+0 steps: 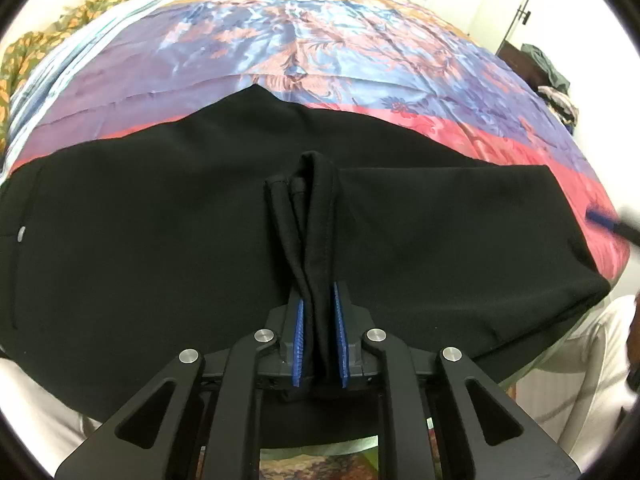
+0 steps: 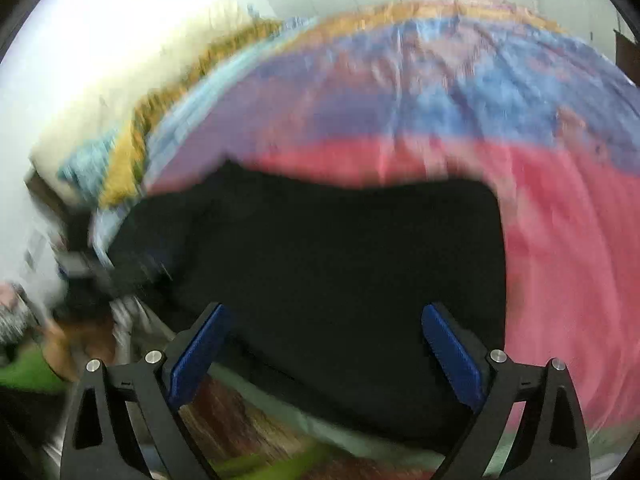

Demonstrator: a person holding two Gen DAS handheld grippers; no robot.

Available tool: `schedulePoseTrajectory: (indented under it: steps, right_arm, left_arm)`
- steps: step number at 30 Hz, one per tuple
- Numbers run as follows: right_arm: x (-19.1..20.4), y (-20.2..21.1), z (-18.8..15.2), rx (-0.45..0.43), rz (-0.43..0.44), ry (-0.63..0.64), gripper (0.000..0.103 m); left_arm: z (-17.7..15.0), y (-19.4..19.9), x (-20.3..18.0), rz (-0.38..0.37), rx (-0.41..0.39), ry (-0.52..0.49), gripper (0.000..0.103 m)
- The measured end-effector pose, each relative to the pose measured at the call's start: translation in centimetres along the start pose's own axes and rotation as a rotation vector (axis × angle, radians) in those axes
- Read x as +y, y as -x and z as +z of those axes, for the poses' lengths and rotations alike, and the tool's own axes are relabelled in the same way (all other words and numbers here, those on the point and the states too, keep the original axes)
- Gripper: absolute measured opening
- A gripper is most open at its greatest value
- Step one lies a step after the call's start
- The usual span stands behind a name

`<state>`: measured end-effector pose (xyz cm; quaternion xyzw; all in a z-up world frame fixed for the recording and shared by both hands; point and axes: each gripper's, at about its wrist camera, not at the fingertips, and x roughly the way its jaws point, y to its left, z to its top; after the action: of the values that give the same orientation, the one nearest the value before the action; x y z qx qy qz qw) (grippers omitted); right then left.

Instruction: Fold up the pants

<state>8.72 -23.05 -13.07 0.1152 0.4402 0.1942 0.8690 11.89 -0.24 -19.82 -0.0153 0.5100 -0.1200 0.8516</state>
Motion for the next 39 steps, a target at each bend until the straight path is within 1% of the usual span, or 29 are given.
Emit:
schedulePoseTrajectory:
  steps: [2,4,5,6,7,8,9,10,11,14,16,17,18,20,21,22,24,25,26,27,28,29,30,31,32,33,35,37,39]
  right_arm:
    - [-0.6,-0.1,1.9,-0.029,-0.024,-0.02,0.097]
    - [-2.3,-2.0,2.8,-0.003,-0.026,-0.088,0.097]
    - [-3.7,-4.1,2.5,0.064,-0.031,-0.142,0.097]
    - [-5.0,-6.5,1.7,0.164,-0.035,-0.191,0.097]
    - [-5.4,-7.5,1.2,0.191,-0.04,-0.19,0.097]
    - [-5.0,-7.4,1.1,0.177,-0.05,-0.163,0.097]
    - [-3.9,-6.8,1.3,0.17,-0.079,-0.115,0.097]
    - [-3.4,-6.3,1.4,0.163,-0.092,-0.098,0.096]
    - [-2.5,-5.3,1.6,0.132,-0.1,-0.081,0.096]
    - [0.1,-1.4,1.1,0.014,-0.069,-0.024,0.096]
    - [0.9,0.0,-0.4,-0.022,-0.062,-0.014,0.097]
    - [1.0,0.1,-1.6,-0.026,-0.058,-0.022,0.097]
    - [0.9,-0.5,-3.1,-0.009,-0.062,-0.042,0.098]
    - [-0.1,-2.4,-4.8,0.063,-0.072,-0.081,0.098]
    - [-0.2,-2.7,-5.8,0.048,-0.082,-0.07,0.098]
    - [0.2,-2.5,-6.0,0.024,-0.094,-0.041,0.098]
    - [1.2,-1.9,-5.1,0.014,-0.119,-0.007,0.098]
    - [1.6,-0.9,-4.7,-0.029,-0.11,-0.006,0.098]
    - [1.6,-0.6,-4.3,-0.061,-0.099,-0.006,0.098]
    - [2.0,0.3,-4.2,-0.106,-0.089,0.0,0.098]
    - [2.2,0.8,-4.2,-0.129,-0.088,0.006,0.098]
    - [2.4,0.9,-4.2,-0.139,-0.085,0.009,0.099]
    - [2.4,0.4,-4.6,-0.113,-0.078,0.004,0.1]
    - [2.3,-0.5,-5.1,-0.068,-0.086,-0.005,0.1]
    - [2.1,-1.4,-5.4,-0.028,-0.097,-0.014,0.1]
    - [1.8,-2.3,-5.9,0.014,-0.114,-0.022,0.101]
    - [1.8,-1.7,-6.2,-0.012,-0.114,-0.011,0.1]
    - [1.9,-1.2,-5.8,-0.039,-0.091,-0.018,0.1]
    - [1.9,-0.6,-5.7,-0.076,-0.097,-0.023,0.1]
  left_arm:
    - [-0.1,0.0,0.1,-0.005,-0.001,0.002,0.013]
    - [-0.1,0.1,0.2,-0.011,-0.001,0.006,0.013]
    - [-0.1,0.0,0.2,-0.015,-0.001,0.008,0.015]
    - [-0.1,0.0,0.3,-0.023,-0.001,0.01,0.015]
    - [-0.1,0.0,0.3,-0.024,-0.002,0.011,0.016]
    - [-0.1,-0.1,0.3,-0.025,-0.001,0.011,0.016]
    - [-0.2,-0.1,0.4,-0.027,-0.002,0.013,0.016]
    - [-0.2,-0.1,0.4,-0.03,-0.003,0.017,0.016]
    - [-0.2,-0.1,0.5,-0.033,-0.001,0.021,0.016]
    - [-0.2,-0.2,0.5,-0.036,0.003,0.024,0.017]
    - [-0.2,-0.2,0.4,-0.035,0.002,0.022,0.017]
    - [-0.2,-0.2,0.4,-0.036,0.002,0.023,0.017]
    - [-0.2,-0.2,0.4,-0.036,0.002,0.024,0.017]
    - [-0.2,-0.2,0.4,-0.036,0.003,0.021,0.02]
    - [-0.2,-0.2,0.4,-0.032,0.0,0.019,0.021]
    - [-0.2,-0.1,0.3,-0.028,-0.001,0.014,0.021]
    - [-0.3,-0.1,0.2,-0.025,-0.007,0.006,0.022]
    - [-0.3,-0.1,0.2,-0.023,-0.008,0.003,0.027]
    - [-0.3,-0.1,0.1,-0.022,-0.009,0.0,0.035]
    - [-0.3,-0.1,0.0,-0.028,-0.008,-0.004,0.04]
    - [-0.3,0.0,-0.2,-0.039,-0.009,-0.006,0.051]
    - [-0.3,0.1,-0.3,-0.044,-0.011,-0.009,0.061]
    - [-0.4,0.2,-0.6,-0.046,-0.015,-0.017,0.065]
    - [-0.4,0.4,-0.8,-0.042,-0.019,-0.025,0.072]
    - [-0.4,0.6,-1.1,-0.033,-0.026,-0.036,0.075]
    - [-0.4,0.8,-1.2,-0.032,-0.031,-0.04,0.075]
    - [-0.3,1.4,-1.2,-0.046,-0.047,-0.035,0.076]
    - [-0.2,2.1,-0.7,-0.064,-0.07,-0.007,0.078]
    - [0.0,2.7,-0.2,-0.069,-0.094,0.026,0.078]
